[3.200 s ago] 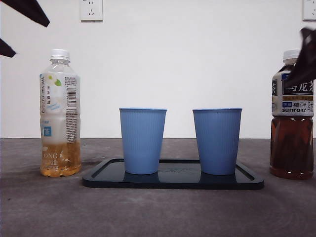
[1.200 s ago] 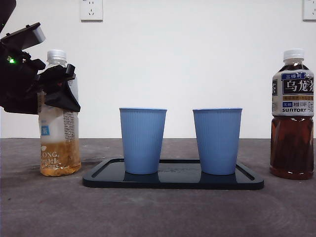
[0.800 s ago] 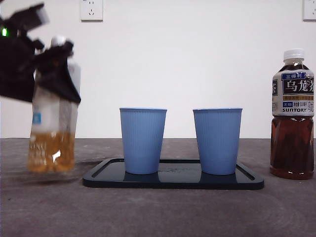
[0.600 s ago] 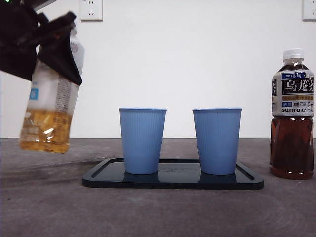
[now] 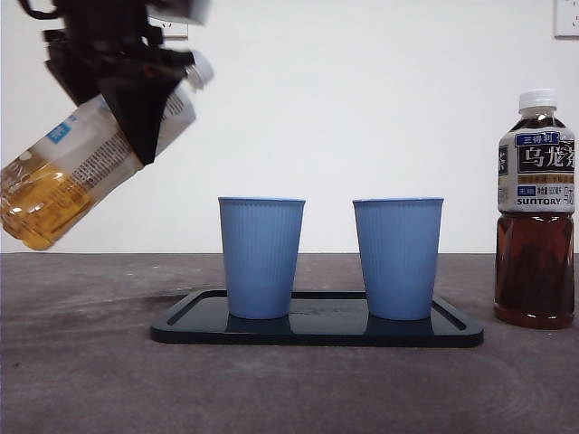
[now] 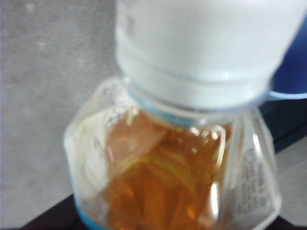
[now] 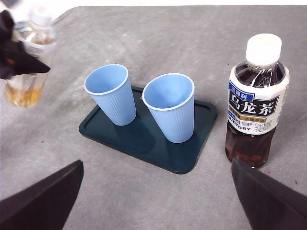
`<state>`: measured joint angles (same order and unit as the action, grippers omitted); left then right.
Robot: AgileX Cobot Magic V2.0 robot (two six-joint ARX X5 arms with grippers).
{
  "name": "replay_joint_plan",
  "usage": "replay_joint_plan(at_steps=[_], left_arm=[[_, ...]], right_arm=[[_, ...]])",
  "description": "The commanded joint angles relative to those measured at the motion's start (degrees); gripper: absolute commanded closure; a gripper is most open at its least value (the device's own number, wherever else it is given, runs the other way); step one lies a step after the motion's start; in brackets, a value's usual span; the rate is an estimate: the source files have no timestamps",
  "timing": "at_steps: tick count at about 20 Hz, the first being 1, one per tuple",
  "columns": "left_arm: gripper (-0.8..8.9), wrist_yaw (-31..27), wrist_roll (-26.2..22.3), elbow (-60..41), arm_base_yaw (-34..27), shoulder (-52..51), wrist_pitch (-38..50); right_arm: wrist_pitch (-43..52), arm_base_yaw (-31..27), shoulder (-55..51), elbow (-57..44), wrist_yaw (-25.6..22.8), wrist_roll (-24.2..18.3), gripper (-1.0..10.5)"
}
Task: Pour the drink into the cup
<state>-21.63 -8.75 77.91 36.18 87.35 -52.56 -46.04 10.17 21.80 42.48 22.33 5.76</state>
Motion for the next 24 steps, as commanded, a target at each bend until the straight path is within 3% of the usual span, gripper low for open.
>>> replay_joint_plan(at_steps=[1,4,7,11,16,20,24], left_arm=[[6.37,-6.93,-3.26,4.42,2.21,3.3,-1.9],[6.37,-12.7,-4.35,6.08,4.07,6.49,-2.27],[6.37,-14.45,-4.72,6.08,5.84,8.44,-3.43],[6.37,-24.02,-7.15,6.08,7.89,10.8,-4.28],[6.36,-26.6,-7.56,6.08,9.14,12.59,-4.66],[6.36,-31.85,-9.27,6.08,9.64,13.97,-4.74],[6.36,-32.68,-9.94,6.08,10.32,14.78,-4.85]], right_arm=[[0.66,0.26,0.13,0.68,0.15,-0.66,4.5],[0.7,0.24,0.13,0.68,0.15,-0.63,4.5],[0.79,0.24,0.13,0.68,0.17,-0.63,4.5],[0.94,0.26,0.13,0.68,0.17,-0.63,4.5],[1.01,0.26,0.13,0.68,0.17,-0.66,4.5],[1.05,0.24,0.13,0.68,0.17,-0.66,4.5],[1.49,0.26,0.13,0.68,0.17,-0.63,4.5]])
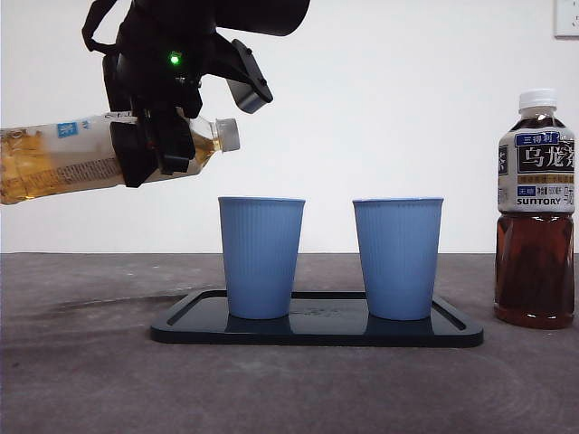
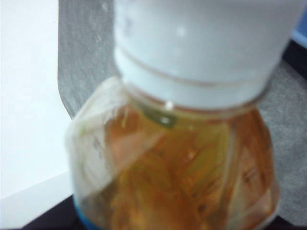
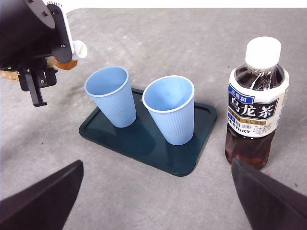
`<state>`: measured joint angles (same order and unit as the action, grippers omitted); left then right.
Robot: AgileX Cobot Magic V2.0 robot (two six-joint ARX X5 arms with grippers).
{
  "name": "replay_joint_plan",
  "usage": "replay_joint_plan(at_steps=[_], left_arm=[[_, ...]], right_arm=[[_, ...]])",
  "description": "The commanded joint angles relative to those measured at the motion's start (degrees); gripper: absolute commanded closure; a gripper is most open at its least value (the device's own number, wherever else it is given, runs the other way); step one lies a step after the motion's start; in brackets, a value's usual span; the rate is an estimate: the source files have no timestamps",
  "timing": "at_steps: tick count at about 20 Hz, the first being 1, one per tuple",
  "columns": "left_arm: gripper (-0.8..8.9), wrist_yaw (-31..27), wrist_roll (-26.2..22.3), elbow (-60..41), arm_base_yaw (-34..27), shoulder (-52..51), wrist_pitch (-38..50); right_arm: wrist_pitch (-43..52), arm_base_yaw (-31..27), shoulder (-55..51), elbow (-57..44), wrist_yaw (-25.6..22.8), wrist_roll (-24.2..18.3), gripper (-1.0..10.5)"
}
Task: Pour the drink into the cup
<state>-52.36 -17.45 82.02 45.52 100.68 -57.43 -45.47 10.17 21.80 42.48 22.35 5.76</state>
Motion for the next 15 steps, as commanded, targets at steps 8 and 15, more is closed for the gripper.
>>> replay_joint_plan(at_steps=[8,15], left_arm=[[6.36,-3.39,-1.57,1.97,1.86,3.41,-0.55],[6.37,-3.61,-1.68,1.97,1.86,3.91,-1.42]], right_arm=[[1.09,0.26,0.13,0.66,0.17,-0.63,4.5],[1.29,0.26,0.13,0.68,0.17,-0.63,4.5]])
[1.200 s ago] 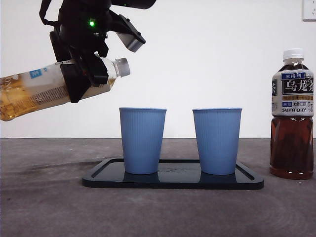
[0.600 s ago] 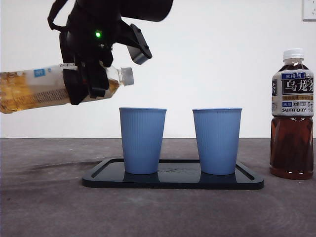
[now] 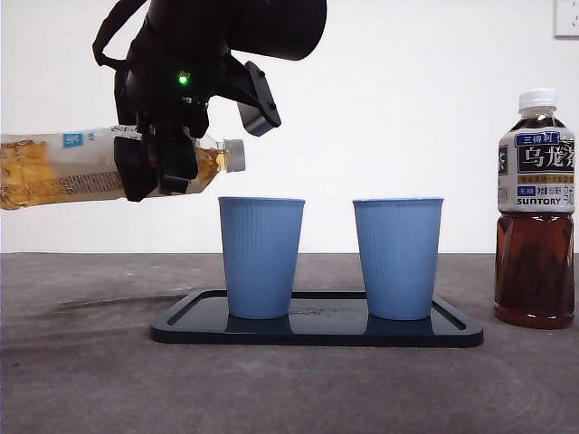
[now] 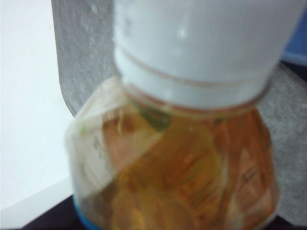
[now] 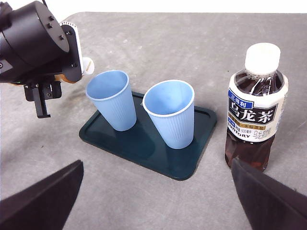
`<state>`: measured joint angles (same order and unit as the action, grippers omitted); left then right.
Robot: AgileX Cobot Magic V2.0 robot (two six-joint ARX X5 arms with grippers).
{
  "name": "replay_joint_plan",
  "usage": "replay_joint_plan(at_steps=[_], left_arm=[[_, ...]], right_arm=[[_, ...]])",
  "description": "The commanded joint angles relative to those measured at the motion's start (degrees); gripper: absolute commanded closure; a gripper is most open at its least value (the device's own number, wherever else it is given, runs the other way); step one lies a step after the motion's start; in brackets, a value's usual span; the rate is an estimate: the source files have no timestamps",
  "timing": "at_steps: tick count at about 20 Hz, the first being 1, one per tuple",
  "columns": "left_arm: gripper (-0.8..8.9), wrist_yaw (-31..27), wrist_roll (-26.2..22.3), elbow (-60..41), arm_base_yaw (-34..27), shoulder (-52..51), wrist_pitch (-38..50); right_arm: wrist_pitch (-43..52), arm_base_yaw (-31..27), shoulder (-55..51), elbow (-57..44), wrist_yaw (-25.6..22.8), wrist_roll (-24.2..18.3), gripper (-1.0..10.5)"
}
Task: Pour the drink into the cup
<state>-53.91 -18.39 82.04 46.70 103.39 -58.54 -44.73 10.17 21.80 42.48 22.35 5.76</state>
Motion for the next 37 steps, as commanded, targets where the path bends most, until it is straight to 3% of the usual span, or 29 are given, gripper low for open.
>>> replay_joint_plan(at_steps=[1,9,15,21,25,32,37], left_arm=[[6.37,-2.21,-0.9,1.95,0.68,1.42,-0.52],[6.37,-3.21,-1.53,1.95,0.68,1.7,-0.22],[6.37,-2.99,4.37,1.95,0.72,-0.87,-0.52],[6.37,12.0,12.76,1.95,-1.05,-10.21,1.05],[6.37,25.2,18.64,1.11,-6.51,-18.6,5.2],[6.37,41.03,20.09,-13.99,-18.73,-33.9,27.76],[6.37,45.59,23.12,-32.06,-22.18,-37.03,51.32]], right_arm=[[0.55,0.26,0.13,0.68,0.15,-0.63,4.5],[0.55,0.26,0.13,0.66,0.15,-0.63,4.5],[0.57,0.26,0.13,0.66,0.11,-0.68,4.5],[-0.17,0.24,0.13,0.66,0.15,-0.63,4.5],[-0.61,0.24,0.13,0.66,0.2,-0.63,4.5],[-0.74,0.24,0.13,0.66,0.13,-0.63,4.5],[-0.74,0.24,0.13,0.66,0.13,-0.48,4.5]])
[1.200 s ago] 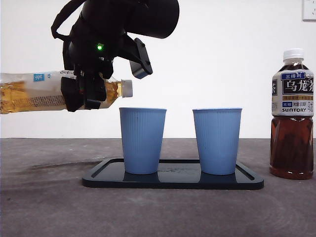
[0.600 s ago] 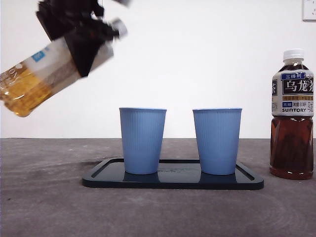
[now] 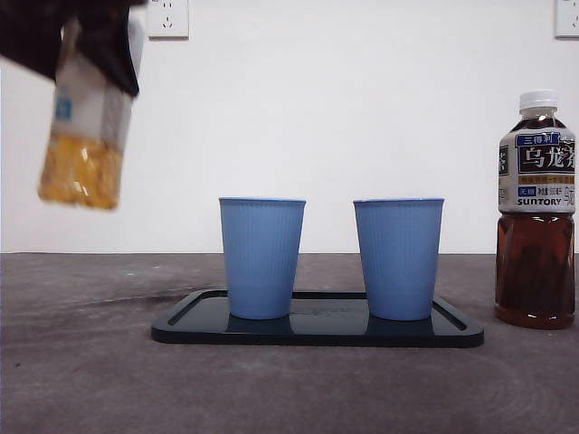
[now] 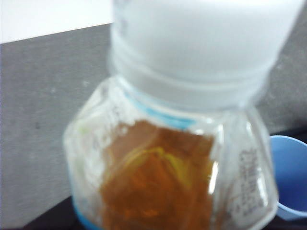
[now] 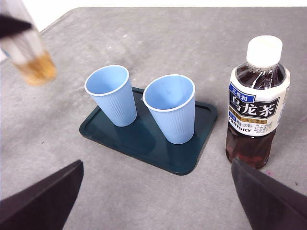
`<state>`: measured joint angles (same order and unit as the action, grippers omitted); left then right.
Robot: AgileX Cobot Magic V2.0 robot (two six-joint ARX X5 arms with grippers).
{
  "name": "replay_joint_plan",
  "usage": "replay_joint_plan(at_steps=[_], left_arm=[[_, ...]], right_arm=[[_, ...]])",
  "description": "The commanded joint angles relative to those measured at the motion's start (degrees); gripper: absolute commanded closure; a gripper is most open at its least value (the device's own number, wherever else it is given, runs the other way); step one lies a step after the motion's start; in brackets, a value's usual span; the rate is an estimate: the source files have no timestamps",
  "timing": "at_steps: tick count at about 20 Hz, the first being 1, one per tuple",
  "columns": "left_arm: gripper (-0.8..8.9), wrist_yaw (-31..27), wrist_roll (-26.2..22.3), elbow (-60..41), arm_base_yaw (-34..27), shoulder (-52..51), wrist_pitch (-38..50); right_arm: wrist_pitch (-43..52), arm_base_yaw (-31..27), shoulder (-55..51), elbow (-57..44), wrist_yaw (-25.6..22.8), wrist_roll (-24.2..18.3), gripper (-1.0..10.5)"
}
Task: Pour the drink into the cup
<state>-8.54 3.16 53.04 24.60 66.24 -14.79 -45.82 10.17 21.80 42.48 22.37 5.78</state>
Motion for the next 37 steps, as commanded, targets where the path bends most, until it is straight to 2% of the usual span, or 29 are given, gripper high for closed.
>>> replay_joint_plan(at_steps=[1,3,12,26,27,30,33,36,37], left_arm=[[6.37,0.24,2.56,-5.75,-0.22,0.52,11.3],[6.37,0.24,5.25,-9.01,-0.31,1.64,15.52],[6.37,0.24,5.97,-10.8,-0.48,10.01,26.53],[6.21,0.24,7.04,-10.8,-0.39,14.16,25.97],[6.02,0.24,7.04,-10.8,-0.37,14.29,25.9],[4.66,0.24,7.96,-10.78,-0.2,14.03,25.9],[4.28,0.24,8.31,-10.78,-0.11,13.29,24.7],[2.94,0.24,8.57,-10.62,-0.11,11.34,21.84],[2.78,0.24,8.96,-10.58,-0.04,10.27,20.02]], right_arm=[[0.35,0.24,0.13,0.66,0.13,-0.5,4.5],[0.33,0.24,0.13,0.66,0.11,-0.5,4.5],[0.33,0.24,0.13,0.66,0.11,-0.46,4.5],[0.28,0.24,0.13,0.66,0.09,-0.46,4.5],[0.26,0.24,0.13,0.66,0.09,-0.46,4.5],[0.11,0.24,0.13,0.66,0.11,-0.46,4.5],[-0.85,0.24,0.13,0.66,0.09,-0.46,4.5],[-1.44,0.24,0.13,0.66,0.11,-0.46,4.5],[-1.42,0.24,0.13,0.66,0.11,-0.46,4.5]])
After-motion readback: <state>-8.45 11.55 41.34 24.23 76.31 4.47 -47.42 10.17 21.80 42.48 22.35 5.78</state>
